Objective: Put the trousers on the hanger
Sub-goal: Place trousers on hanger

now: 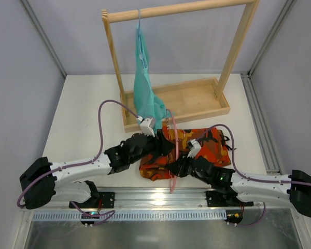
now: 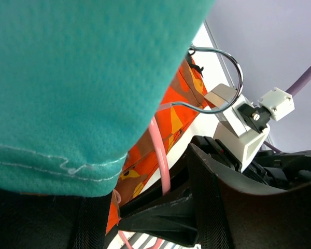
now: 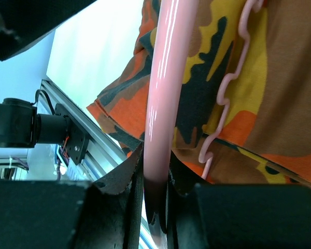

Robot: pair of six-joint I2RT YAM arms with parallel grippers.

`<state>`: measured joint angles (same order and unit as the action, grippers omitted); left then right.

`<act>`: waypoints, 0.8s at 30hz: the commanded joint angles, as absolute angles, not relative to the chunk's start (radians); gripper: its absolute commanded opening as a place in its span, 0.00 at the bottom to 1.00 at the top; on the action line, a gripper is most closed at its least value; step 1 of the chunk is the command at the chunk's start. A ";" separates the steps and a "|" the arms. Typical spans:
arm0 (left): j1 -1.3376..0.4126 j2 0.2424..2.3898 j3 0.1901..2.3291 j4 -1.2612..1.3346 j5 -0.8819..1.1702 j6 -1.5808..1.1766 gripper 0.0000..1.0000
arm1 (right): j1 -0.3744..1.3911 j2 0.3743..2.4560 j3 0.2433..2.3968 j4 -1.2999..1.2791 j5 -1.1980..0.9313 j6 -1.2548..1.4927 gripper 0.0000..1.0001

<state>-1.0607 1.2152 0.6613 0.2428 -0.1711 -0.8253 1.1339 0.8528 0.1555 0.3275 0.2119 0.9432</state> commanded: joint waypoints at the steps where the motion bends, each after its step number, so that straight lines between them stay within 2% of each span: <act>1: -1.066 1.209 0.664 0.292 -0.183 -0.790 0.57 | 1.170 0.885 0.221 0.357 0.268 0.920 0.22; 24: -1.095 1.282 0.647 0.278 -0.262 -0.830 0.54 | 1.275 0.982 0.287 0.362 0.360 0.937 0.21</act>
